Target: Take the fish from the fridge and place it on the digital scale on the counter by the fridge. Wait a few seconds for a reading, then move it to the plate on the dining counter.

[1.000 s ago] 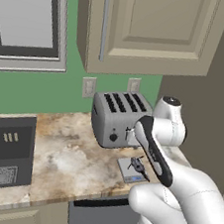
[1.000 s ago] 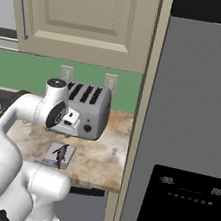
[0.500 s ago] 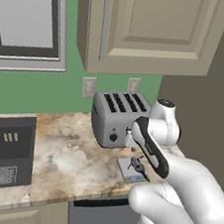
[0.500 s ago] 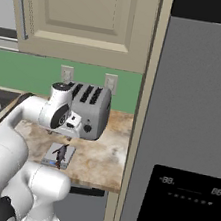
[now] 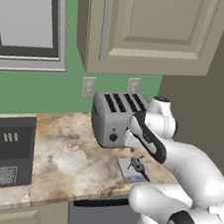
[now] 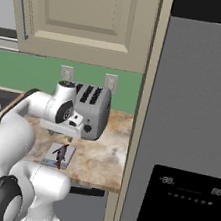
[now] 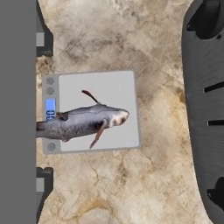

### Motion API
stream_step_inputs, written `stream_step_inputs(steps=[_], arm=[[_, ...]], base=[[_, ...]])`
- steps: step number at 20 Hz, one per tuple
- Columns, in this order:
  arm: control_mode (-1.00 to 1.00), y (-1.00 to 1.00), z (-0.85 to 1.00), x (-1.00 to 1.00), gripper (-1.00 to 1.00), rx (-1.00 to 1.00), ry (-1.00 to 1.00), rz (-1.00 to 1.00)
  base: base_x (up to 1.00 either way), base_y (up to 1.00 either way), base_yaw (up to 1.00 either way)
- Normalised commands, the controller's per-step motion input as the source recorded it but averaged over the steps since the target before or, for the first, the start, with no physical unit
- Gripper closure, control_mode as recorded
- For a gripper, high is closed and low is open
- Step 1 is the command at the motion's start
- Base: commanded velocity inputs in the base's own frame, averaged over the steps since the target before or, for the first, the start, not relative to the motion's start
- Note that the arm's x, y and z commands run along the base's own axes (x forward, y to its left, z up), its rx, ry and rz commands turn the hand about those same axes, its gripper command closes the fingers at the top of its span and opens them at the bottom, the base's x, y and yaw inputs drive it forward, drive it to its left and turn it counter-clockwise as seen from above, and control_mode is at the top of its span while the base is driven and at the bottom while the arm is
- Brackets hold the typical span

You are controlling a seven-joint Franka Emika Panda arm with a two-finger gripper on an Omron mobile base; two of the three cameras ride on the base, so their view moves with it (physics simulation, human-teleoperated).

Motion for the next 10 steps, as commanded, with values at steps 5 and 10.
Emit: stream_step_inputs(steps=[5,10], arm=[[-1.0,0.0,-0.34,0.0,-1.0,0.0,0.01,0.0],[-1.0,0.0,-0.31,0.0,-1.0,0.0,0.02,0.0]], base=[[0.0,0.0,0.0],[0.0,0.0,0.0]])
